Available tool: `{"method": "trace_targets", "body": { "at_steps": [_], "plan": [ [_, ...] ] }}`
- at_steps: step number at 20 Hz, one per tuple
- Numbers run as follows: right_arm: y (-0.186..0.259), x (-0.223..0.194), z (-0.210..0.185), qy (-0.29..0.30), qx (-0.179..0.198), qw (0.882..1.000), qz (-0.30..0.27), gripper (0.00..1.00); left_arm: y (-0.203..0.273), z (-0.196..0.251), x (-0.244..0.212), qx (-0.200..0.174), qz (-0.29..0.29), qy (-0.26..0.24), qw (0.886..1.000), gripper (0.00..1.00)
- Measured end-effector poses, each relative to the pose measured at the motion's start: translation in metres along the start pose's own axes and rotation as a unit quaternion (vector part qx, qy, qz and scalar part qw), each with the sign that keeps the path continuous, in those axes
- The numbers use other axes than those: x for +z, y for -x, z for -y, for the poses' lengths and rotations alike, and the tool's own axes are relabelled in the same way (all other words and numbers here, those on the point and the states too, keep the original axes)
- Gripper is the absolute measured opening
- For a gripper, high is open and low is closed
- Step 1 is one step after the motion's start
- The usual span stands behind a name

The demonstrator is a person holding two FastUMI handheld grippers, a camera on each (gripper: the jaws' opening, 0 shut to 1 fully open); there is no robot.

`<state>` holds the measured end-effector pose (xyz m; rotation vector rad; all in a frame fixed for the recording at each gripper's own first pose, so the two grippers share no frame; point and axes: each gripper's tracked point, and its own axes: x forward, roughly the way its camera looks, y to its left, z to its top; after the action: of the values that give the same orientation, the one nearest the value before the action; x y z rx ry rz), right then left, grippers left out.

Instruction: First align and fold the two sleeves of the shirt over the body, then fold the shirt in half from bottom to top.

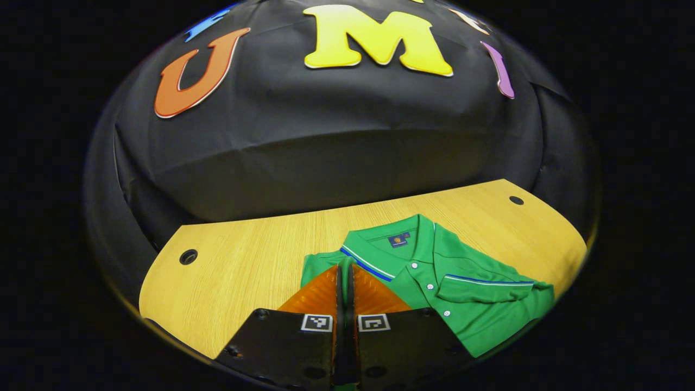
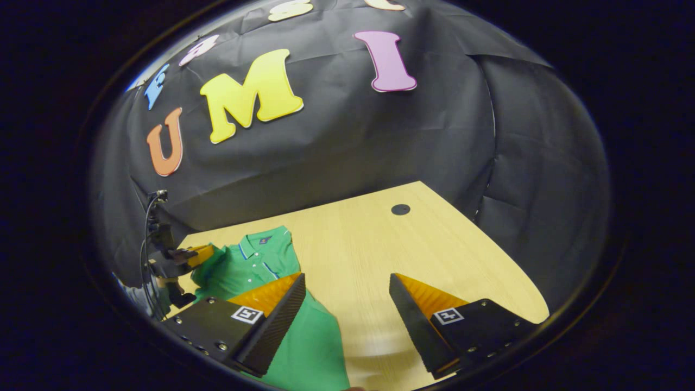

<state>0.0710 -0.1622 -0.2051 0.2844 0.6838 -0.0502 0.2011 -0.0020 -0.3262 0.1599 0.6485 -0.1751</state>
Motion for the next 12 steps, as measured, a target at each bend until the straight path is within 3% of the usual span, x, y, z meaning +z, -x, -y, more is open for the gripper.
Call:
{"method": "trace_targets", "body": {
  "at_steps": [5, 6, 8, 12],
  "plan": [
    [-0.001, -0.002, -0.003, 0.004, 0.002, 1.000, -0.002, 0.98, 0.003, 0.031, -0.003, -0.037, 0.005, -0.022, 0.999, 0.04],
    [-0.001, -0.003, -0.004, 0.004, 0.003, 1.000, -0.003, 0.98, 0.003, 0.035, -0.008, -0.036, 0.000, -0.030, 0.999, 0.08],
    [-0.002, -0.006, -0.007, 0.006, 0.006, 1.000, -0.006, 0.98, 0.009, 0.042, -0.009, -0.038, -0.003, -0.041, 0.998, 0.96],
    [-0.002, -0.010, -0.011, 0.010, 0.009, 1.000, -0.009, 0.98, 0.020, 0.056, -0.009, -0.046, 0.009, -0.042, 0.998, 0.98]
  ]
}}
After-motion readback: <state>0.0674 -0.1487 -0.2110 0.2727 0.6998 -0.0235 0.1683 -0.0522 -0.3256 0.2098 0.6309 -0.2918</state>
